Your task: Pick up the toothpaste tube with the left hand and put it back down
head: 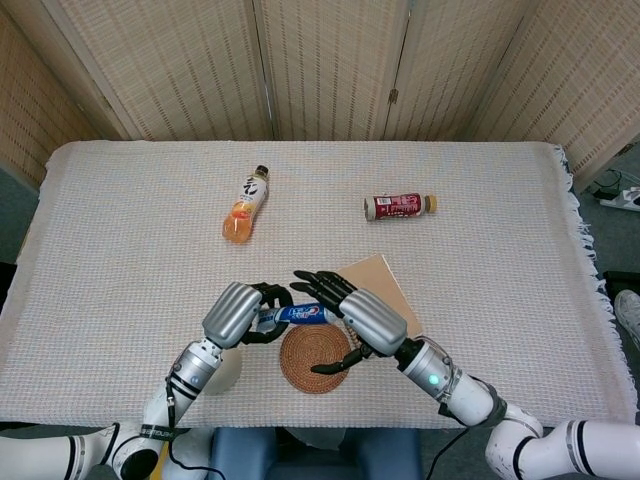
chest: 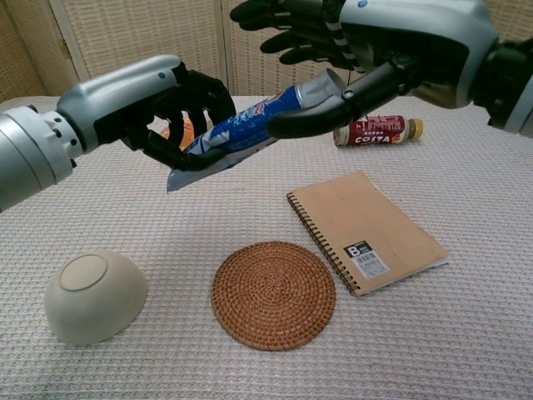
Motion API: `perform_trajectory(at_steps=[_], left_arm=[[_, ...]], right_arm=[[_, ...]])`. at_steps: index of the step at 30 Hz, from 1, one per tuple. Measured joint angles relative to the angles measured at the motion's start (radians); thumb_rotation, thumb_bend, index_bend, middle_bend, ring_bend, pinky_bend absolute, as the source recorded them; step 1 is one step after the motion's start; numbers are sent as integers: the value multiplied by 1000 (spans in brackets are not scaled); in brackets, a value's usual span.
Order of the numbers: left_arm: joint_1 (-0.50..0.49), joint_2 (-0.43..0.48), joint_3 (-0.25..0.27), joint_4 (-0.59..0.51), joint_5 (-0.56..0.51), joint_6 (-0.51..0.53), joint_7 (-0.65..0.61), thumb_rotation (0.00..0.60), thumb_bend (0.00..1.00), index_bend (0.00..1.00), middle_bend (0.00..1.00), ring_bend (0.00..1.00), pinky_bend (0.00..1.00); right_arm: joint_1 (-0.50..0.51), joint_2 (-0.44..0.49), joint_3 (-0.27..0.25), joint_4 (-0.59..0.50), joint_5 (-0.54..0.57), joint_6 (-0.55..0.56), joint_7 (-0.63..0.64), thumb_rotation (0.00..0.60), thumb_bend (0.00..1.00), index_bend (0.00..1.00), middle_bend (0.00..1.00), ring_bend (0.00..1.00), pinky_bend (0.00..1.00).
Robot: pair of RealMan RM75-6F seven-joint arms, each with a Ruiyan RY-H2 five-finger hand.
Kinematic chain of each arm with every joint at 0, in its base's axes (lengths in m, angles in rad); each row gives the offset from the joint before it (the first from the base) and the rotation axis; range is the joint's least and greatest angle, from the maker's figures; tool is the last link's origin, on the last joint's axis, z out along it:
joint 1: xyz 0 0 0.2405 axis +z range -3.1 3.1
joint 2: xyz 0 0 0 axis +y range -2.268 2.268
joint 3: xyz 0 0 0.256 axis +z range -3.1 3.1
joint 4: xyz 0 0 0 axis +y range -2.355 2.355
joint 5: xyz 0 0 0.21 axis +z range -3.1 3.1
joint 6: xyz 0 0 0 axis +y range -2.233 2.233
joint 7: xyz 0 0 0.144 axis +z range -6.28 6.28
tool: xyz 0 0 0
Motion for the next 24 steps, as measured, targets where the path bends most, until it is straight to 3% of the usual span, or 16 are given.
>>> perform_trajectory(at_steps=[24], left_arm=[[8, 6, -31, -24, 0, 1, -92, 600, 710, 755, 769, 683, 681]], right_arm=[[20, -160, 11, 102, -58, 120, 193, 416, 142, 0, 0, 0, 0]])
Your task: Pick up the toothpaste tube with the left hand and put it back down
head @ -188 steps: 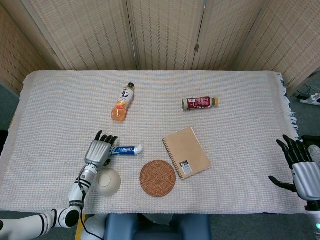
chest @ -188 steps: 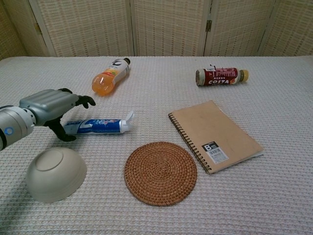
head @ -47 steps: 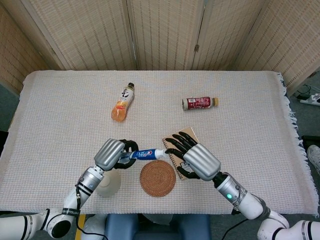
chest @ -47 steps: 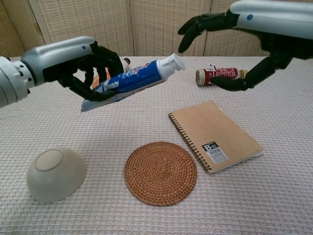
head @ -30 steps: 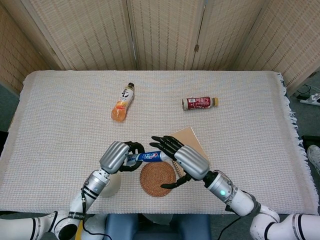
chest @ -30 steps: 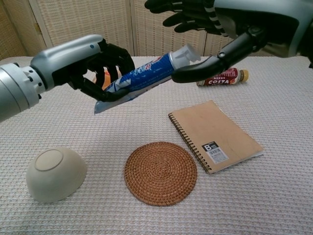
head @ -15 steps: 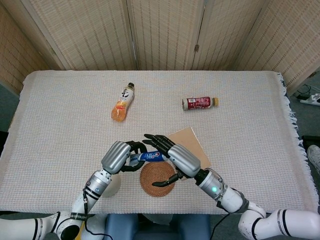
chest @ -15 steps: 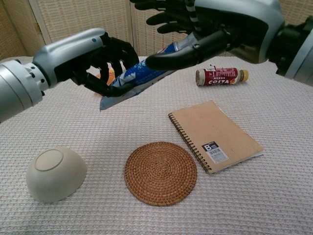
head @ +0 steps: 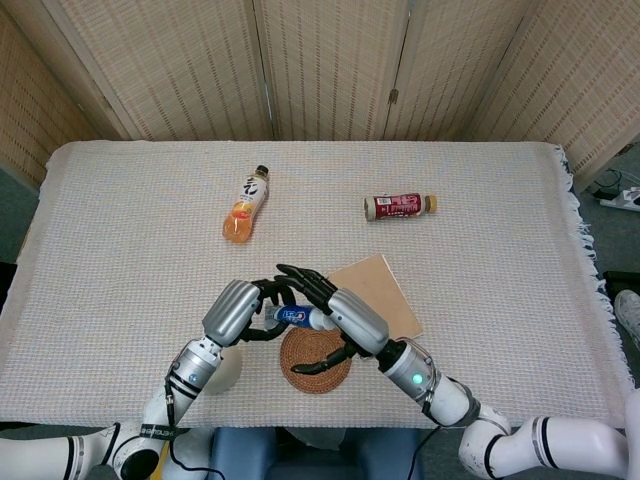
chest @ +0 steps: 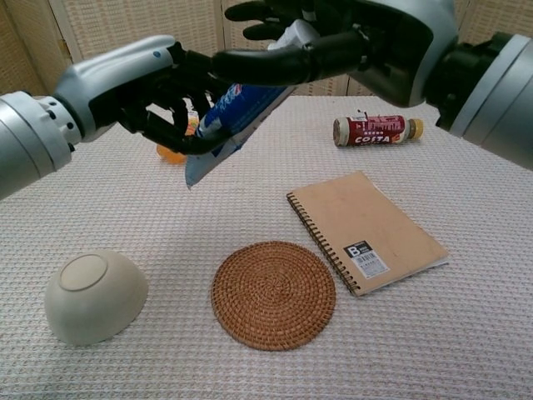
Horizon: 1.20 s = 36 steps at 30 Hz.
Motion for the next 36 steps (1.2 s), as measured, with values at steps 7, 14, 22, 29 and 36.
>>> perform_trajectory(at_steps=[7, 14, 22, 29, 36], left_arm=[[2, 6, 0, 16, -12, -8, -2, 600, 710, 755, 769, 682, 681], [2, 10, 5, 52, -22, -21, 8, 600, 710, 755, 769, 682, 681], [-9, 19, 20, 123, -81, -73, 108, 600, 709, 751, 769, 673, 652], [-35, 7, 37, 218, -189, -127, 304, 600, 707, 719, 769, 637, 604], [-59, -46, 52, 349, -298, -145, 480, 600, 698, 639, 706, 561, 553]], right_arm=[[-6, 16, -2, 11, -20, 38, 24, 416, 142, 0, 0, 0, 0], [-28, 84, 1, -16, -44, 87, 24, 413, 142, 0, 0, 0, 0], [-78, 199, -11, -57, -67, 144, -3, 413, 143, 0, 0, 0, 0], [-130, 273, -48, -57, -79, 175, -54, 412, 143, 0, 0, 0, 0], [-174, 307, -84, -30, -76, 188, -104, 412, 142, 0, 0, 0, 0]])
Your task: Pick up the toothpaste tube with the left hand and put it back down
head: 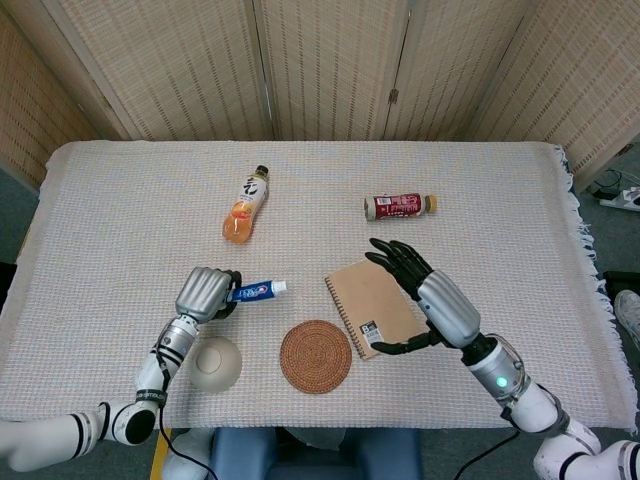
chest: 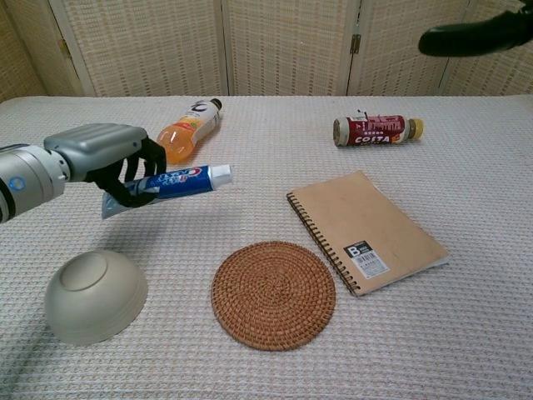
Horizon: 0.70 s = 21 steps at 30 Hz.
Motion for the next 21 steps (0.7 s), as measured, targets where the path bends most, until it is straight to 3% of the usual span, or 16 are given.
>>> perform_trajectory(at_steps=[3, 8, 15, 19, 21], left_arm=[[-8, -14, 4, 24, -54, -13, 58, 600, 689, 568, 640, 506, 521], [-19, -30, 6, 38, -150, -30, 136, 600, 523, 305, 428, 343, 410], [-8, -24, 6, 20, -152, -12, 115, 600, 484, 193, 348, 271, 333], [19, 25, 10, -41, -122, 26, 85, 600, 483, 204, 347, 271, 310], [39, 58, 12, -79, -101, 56, 64, 600, 483, 219, 347, 271, 298]], right_arm=[[-14, 13, -13, 10, 3, 0, -20, 410, 143, 0, 0, 0, 0], [-43, 29, -32, 25, 7, 8, -34, 412, 143, 0, 0, 0, 0], [-69, 42, -47, 58, 24, 8, -46, 417, 144, 0, 0, 0, 0], [-93, 51, -54, 73, 40, 15, -104, 600, 147, 0, 0, 0, 0], [-106, 54, -57, 79, 52, 20, -152, 600, 147, 0, 0, 0, 0]])
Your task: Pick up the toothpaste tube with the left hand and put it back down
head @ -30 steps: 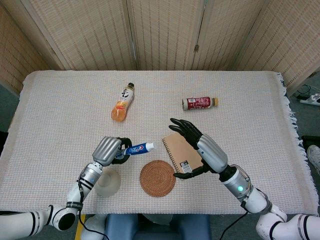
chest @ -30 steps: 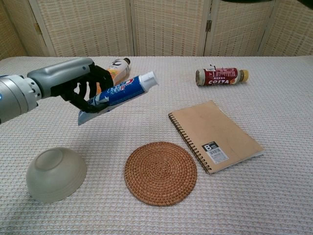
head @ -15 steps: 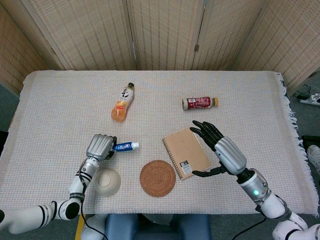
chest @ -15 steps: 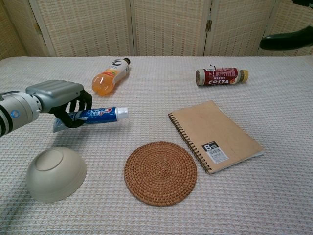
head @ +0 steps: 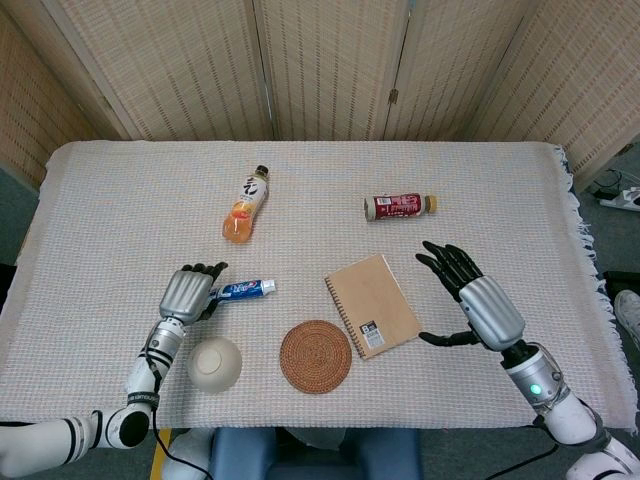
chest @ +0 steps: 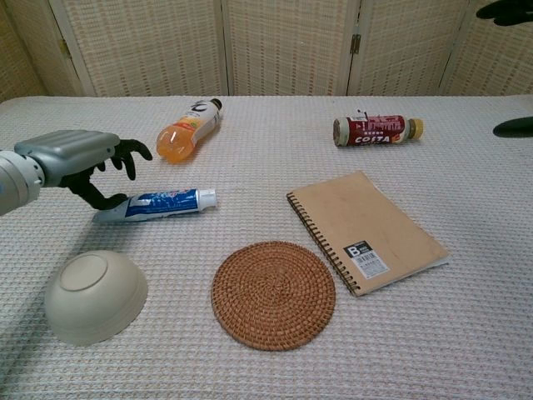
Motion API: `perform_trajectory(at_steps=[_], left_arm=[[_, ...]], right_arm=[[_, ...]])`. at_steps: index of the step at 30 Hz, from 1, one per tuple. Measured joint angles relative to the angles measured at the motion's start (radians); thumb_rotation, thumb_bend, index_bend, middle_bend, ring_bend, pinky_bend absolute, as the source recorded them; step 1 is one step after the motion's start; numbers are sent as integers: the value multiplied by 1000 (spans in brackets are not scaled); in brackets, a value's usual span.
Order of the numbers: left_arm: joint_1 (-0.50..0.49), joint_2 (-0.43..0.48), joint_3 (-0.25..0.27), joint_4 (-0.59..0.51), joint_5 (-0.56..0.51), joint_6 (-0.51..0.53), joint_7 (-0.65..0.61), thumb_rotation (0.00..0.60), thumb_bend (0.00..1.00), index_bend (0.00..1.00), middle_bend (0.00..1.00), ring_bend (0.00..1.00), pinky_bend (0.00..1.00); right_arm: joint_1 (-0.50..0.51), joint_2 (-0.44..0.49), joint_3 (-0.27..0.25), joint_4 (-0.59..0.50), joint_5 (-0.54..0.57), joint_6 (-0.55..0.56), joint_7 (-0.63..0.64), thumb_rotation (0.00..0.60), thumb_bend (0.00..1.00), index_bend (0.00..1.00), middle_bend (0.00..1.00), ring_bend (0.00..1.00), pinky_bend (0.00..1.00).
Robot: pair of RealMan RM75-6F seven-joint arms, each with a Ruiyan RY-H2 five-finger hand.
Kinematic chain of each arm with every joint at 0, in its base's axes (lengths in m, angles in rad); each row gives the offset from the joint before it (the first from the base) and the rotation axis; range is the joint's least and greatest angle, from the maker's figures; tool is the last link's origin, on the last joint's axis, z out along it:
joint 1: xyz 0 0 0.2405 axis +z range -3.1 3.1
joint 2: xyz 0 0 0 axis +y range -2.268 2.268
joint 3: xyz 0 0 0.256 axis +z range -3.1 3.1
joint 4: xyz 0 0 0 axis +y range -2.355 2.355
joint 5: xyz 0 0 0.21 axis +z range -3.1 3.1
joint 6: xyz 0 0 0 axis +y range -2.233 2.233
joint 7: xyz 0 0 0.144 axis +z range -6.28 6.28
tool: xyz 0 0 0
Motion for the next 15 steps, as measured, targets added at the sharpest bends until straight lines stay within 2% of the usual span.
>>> perform_trajectory(at_steps=[4, 7, 15], left_arm=[[71, 86, 12, -87, 68, 94, -75, 600, 484, 234, 347, 272, 286], [131, 136, 33, -127, 130, 167, -130, 600, 484, 237, 347, 272, 274], [288, 212, 98, -166, 265, 385, -187, 600, 484, 242, 348, 268, 247]], right_arm=[[-43, 13, -11, 6, 42, 11, -145, 600, 147, 0, 11, 14, 0], [-91, 36, -27, 7, 76, 17, -208, 600, 147, 0, 16, 23, 0], [-188, 62, -55, 36, 83, 103, -197, 600, 147, 0, 5, 0, 0]])
